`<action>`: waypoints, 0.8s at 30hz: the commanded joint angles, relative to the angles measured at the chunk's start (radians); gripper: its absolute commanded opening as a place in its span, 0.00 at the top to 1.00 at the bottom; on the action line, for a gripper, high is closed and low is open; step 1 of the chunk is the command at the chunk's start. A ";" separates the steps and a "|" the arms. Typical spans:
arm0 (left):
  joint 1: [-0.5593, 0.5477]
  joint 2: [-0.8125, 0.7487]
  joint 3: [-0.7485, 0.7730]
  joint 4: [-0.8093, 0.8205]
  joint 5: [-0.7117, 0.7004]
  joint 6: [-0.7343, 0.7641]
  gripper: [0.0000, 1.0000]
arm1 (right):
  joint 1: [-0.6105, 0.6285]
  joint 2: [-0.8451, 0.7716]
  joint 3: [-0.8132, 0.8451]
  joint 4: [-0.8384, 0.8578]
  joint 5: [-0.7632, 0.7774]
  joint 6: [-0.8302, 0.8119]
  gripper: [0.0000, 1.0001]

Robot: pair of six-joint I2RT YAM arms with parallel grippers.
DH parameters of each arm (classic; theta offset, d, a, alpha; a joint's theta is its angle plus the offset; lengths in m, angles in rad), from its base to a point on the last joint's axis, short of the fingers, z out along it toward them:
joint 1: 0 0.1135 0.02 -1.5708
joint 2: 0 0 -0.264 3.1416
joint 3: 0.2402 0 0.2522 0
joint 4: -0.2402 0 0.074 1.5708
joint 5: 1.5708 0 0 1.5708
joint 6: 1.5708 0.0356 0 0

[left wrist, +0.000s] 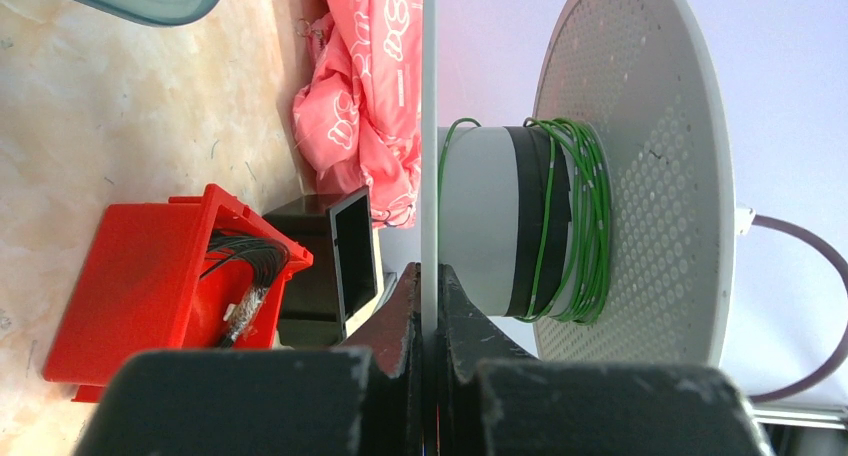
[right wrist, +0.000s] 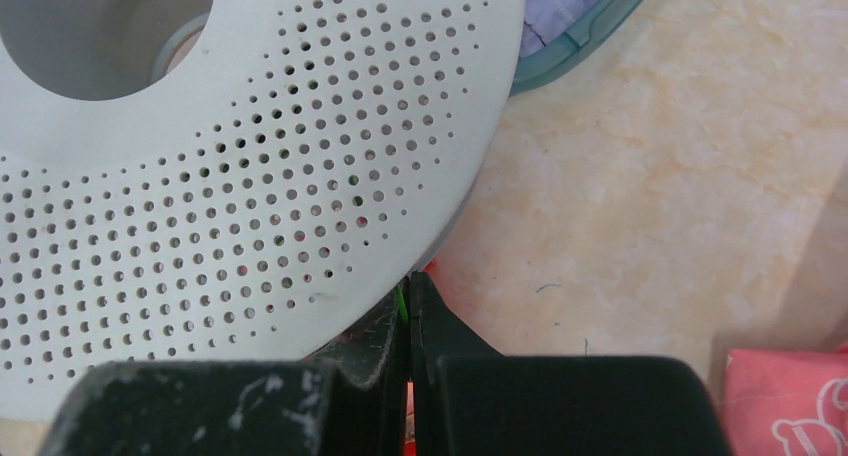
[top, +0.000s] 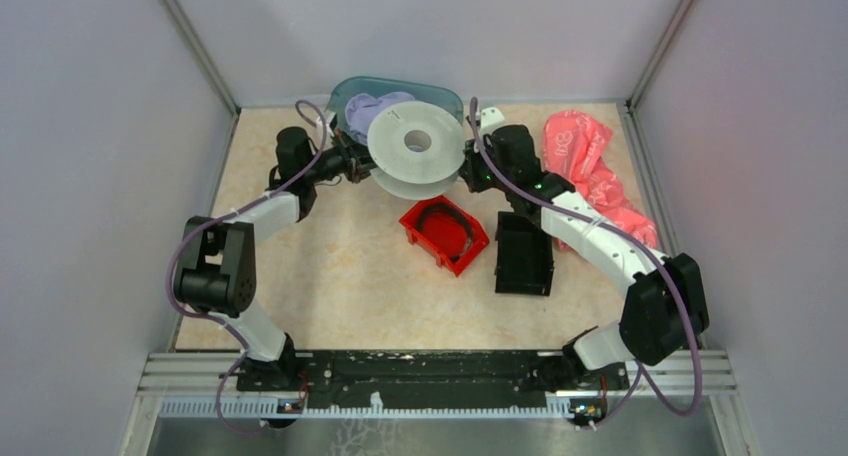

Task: Wrap the cables
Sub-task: Wrap the cable around the cable reel.

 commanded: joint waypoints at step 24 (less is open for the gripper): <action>-0.125 0.015 0.083 -0.110 0.046 0.192 1.00 | -0.032 -0.002 0.063 0.045 -0.010 0.054 0.73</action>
